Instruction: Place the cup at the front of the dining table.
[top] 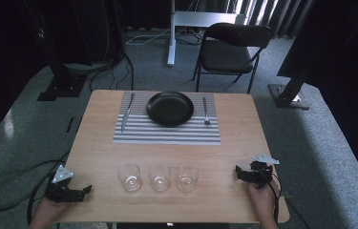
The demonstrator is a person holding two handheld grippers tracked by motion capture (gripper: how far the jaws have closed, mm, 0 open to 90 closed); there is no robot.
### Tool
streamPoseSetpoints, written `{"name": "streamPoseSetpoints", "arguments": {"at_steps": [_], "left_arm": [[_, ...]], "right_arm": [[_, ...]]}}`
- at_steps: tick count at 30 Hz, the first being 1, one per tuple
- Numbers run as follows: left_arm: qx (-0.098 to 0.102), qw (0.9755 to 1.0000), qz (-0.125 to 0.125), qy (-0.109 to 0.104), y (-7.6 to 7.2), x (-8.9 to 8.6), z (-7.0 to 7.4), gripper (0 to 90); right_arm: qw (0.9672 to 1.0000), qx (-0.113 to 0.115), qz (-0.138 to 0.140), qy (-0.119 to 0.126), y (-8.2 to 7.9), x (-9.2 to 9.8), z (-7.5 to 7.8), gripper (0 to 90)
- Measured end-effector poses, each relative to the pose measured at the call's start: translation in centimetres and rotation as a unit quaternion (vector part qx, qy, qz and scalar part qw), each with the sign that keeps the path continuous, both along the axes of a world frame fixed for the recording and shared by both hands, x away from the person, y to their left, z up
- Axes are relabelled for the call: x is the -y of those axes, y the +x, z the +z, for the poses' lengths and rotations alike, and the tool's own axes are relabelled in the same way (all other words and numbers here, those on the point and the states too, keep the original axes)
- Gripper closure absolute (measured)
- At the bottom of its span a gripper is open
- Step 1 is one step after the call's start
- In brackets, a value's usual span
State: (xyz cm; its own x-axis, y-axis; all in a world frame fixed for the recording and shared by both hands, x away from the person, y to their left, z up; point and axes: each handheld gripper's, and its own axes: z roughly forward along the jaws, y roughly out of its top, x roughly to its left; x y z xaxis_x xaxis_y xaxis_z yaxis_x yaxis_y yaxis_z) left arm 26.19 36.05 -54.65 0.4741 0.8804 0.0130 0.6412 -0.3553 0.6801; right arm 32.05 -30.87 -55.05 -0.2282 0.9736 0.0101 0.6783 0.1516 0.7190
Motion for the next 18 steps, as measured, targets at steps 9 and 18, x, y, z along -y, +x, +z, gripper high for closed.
{"name": "streamPoseSetpoints", "arguments": {"at_steps": [9,18], "left_arm": [[-0.006,1.0,-0.006,0.003,0.14,-0.02,0.12,0.3],[-0.017,0.9998,-0.009,0.009,0.36,0.23,0.31,0.2]], "right_arm": [[1.0,0.0,0.0,0.0,0.0,0.0,-0.01,10.6],[1.0,0.0,-0.002,0.0,-0.04,-0.05,-0.01,10.6]]}}
